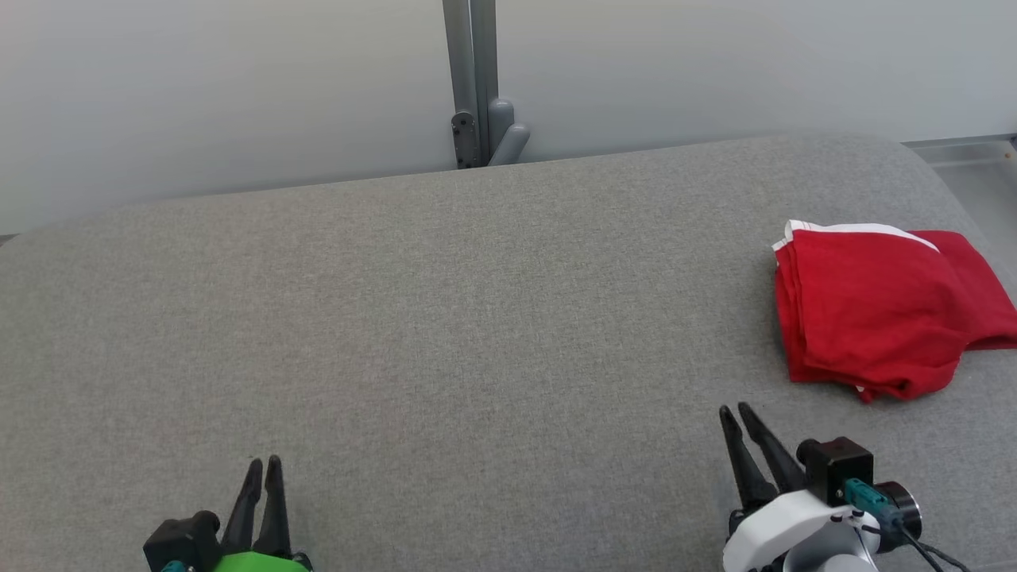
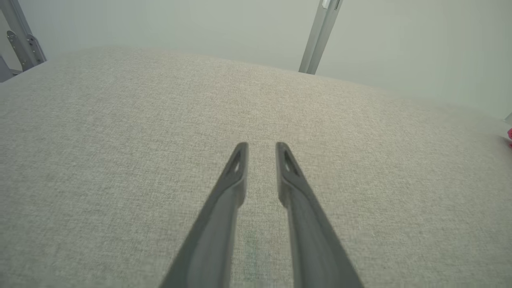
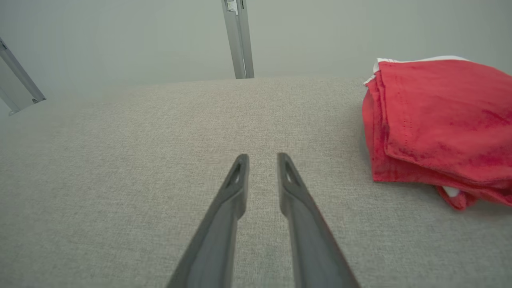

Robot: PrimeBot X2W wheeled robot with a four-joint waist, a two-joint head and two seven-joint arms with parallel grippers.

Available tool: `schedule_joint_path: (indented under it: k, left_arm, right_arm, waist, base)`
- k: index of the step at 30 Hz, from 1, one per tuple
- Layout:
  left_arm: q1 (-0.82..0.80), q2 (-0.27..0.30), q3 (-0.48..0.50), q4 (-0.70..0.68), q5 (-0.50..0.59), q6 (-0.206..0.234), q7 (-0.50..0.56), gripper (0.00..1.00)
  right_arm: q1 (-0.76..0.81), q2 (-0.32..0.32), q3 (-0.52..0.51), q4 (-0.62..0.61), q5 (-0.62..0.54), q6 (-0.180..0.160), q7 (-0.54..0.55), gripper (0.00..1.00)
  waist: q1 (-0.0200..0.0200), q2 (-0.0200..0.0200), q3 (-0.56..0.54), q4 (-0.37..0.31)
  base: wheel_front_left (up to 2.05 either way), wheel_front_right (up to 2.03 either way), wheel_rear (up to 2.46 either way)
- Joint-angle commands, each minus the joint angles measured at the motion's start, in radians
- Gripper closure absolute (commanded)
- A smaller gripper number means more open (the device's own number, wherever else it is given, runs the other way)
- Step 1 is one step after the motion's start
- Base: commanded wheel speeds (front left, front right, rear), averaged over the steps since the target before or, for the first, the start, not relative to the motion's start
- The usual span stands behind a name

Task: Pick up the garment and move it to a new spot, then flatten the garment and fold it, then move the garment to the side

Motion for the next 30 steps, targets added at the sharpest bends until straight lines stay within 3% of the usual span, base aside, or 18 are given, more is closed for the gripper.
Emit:
schedule_joint_path:
  k: [1,30]
  left_arm:
    - [-0.004,0.0,0.004,0.0,-0.012,0.0,0.006,1.0]
    - [-0.041,0.003,0.039,-0.064,-0.467,-0.016,0.129,1.0]
  right_arm:
    - [-0.002,0.0,-0.002,-0.003,0.014,0.0,0.003,1.0]
    - [-0.014,-0.004,-0.078,-0.061,0.526,0.0,0.135,1.0]
  waist:
    - [0.0001,0.0,0.0,0.0]
    - [0.0001,0.0016,0.002,0.013]
  base:
    - [0.0,0.0,0.0]
    - [0.0,0.0,0.0]
